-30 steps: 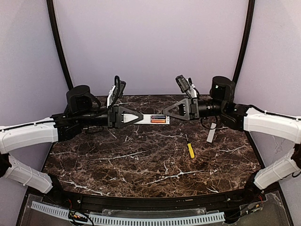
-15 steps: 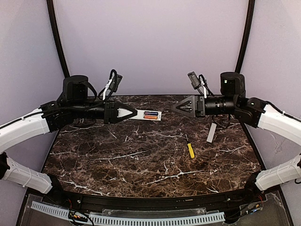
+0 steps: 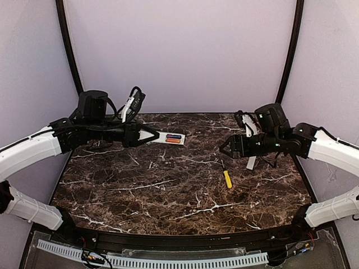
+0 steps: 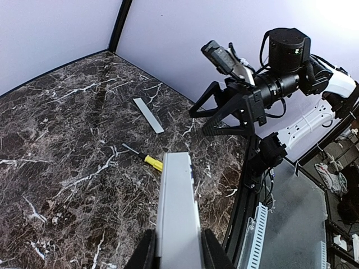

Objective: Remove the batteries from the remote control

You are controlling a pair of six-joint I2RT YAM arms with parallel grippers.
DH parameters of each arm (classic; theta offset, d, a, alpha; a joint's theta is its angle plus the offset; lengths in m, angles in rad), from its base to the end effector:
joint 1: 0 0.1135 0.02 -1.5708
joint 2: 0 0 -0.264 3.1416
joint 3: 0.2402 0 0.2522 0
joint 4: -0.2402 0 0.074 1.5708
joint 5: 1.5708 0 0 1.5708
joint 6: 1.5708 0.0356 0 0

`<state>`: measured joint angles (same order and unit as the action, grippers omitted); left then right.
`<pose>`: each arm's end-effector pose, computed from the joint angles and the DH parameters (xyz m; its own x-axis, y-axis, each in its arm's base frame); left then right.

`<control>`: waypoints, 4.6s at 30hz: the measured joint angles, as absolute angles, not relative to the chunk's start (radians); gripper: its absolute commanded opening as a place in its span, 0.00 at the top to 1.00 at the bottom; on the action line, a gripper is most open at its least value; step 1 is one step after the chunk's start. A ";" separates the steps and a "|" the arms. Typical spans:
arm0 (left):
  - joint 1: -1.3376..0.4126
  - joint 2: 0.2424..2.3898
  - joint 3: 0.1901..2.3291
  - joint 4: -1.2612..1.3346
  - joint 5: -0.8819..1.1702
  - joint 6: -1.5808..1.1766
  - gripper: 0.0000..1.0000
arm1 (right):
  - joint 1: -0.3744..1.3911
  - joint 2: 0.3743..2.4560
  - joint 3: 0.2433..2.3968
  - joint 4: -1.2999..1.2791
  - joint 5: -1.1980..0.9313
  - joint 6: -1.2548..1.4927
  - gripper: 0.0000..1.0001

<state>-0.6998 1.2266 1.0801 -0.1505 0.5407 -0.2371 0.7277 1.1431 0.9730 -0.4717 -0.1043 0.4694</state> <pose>0.2039 -0.1956 0.3550 -0.4357 0.1036 -0.8941 0.8501 0.3736 -0.3710 0.1840 0.1689 0.3059 -0.7261 -0.0443 -0.6862 -0.4433 0.7930 0.4179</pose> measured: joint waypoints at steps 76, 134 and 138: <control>-0.677 1.704 0.952 -0.238 0.308 -0.600 0.01 | 0.809 1.316 0.797 -0.464 0.049 0.515 0.26; -0.676 1.129 0.874 -0.231 0.484 -0.510 0.19 | 1.012 1.306 0.876 -0.332 0.275 0.103 1.00; -0.676 1.183 0.875 -0.154 0.602 -0.574 0.25 | 1.083 1.278 0.863 -0.275 0.297 0.034 1.00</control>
